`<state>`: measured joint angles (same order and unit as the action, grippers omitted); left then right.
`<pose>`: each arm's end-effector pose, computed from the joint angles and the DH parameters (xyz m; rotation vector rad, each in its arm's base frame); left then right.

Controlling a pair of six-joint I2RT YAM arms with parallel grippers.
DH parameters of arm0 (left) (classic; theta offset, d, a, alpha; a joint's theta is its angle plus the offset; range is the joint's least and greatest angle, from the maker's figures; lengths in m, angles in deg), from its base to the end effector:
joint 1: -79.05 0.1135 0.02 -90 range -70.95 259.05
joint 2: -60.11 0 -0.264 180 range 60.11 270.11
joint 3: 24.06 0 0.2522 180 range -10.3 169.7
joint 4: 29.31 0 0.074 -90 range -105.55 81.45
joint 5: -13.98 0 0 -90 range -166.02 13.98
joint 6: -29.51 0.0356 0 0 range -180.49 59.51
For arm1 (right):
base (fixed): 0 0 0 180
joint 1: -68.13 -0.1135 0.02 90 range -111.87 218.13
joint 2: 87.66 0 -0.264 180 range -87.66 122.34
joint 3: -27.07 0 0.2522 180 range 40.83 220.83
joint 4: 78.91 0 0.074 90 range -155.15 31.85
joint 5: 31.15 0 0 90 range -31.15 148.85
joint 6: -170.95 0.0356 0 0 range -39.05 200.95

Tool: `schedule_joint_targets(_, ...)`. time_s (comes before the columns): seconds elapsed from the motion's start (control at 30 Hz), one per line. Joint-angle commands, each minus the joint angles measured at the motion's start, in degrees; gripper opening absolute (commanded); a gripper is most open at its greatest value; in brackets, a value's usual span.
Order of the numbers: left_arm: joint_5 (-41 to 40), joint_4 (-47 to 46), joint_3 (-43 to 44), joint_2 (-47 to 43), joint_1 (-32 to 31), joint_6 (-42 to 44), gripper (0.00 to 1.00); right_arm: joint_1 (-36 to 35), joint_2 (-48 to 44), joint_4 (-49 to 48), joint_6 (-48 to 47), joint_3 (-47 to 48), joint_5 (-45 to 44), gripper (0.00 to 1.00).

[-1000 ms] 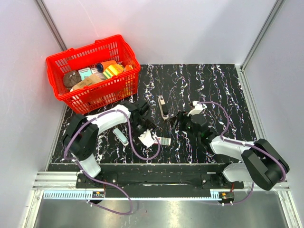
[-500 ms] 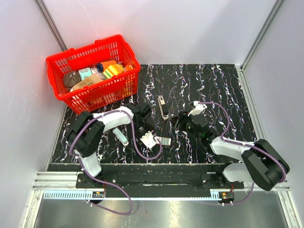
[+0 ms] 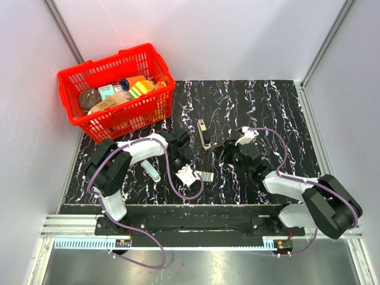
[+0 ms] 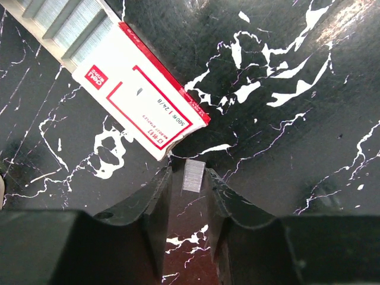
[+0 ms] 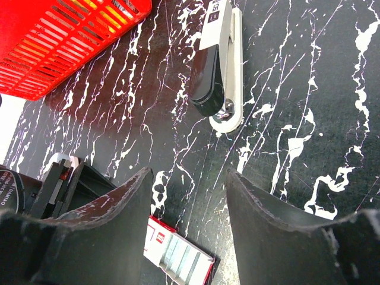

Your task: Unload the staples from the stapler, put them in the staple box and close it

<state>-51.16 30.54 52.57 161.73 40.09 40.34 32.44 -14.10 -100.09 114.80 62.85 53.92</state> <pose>0.2327 -0.2074 0.1597 2.6441 0.9382 -0.4654 0.2044 0.1431 0.1809 0.0309 1.9295 0.7516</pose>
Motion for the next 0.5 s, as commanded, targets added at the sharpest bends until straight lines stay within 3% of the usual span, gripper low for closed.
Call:
schedule_joint_targets(0.0, -2.62, -1.52, -0.30, 2.87, -0.59, -0.02, 0.31, -0.35, -1.49, -2.94, 0.26, -0.05, 0.62, 0.57)
schedule_joint_targets(0.47, -5.88, 7.00, 5.95, 8.15, -2.17, -0.20, 0.38, -0.35, -1.22, -2.50, 0.26, 0.30, 0.80, 0.52)
